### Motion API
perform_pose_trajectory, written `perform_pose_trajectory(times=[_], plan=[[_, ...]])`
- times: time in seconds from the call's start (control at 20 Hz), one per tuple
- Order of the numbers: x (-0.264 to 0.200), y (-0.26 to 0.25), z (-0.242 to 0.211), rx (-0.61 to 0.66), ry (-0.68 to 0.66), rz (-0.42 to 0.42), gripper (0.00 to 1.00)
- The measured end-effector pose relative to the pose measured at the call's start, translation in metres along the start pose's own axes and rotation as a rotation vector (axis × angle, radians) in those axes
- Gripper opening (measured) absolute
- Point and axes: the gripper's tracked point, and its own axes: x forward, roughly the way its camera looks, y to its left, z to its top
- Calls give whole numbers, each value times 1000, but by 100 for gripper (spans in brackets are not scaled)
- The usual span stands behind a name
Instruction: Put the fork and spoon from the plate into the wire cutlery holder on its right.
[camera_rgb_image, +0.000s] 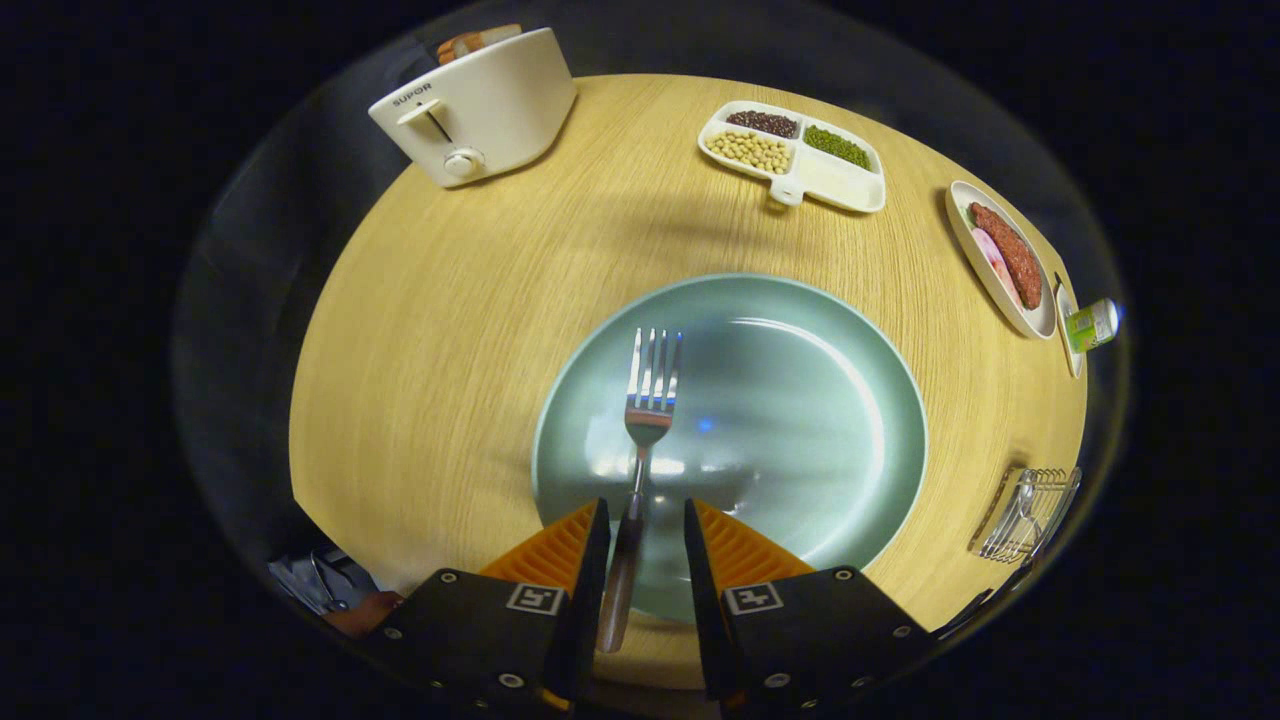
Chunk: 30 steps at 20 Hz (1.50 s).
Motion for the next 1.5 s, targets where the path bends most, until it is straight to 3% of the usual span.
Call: perform_pose_trajectory(times=[0.05, 0.15, 0.35, 0.7, 1.0, 1.3, 1.5], plan=[[4, -2, -2, 7, 12, -17, 32], [5, -1, 0, 5, 20, -4, 18], [2, 2, 1, 63, 2, 69, 5], [-66, -45, 12, 190, -182, 96, 4], [-124, -139, -23, 309, -272, -12, 4], [-144, -230, -78, 448, -272, -107, 4], [-144, -265, -105, 492, -247, -145, 4]])
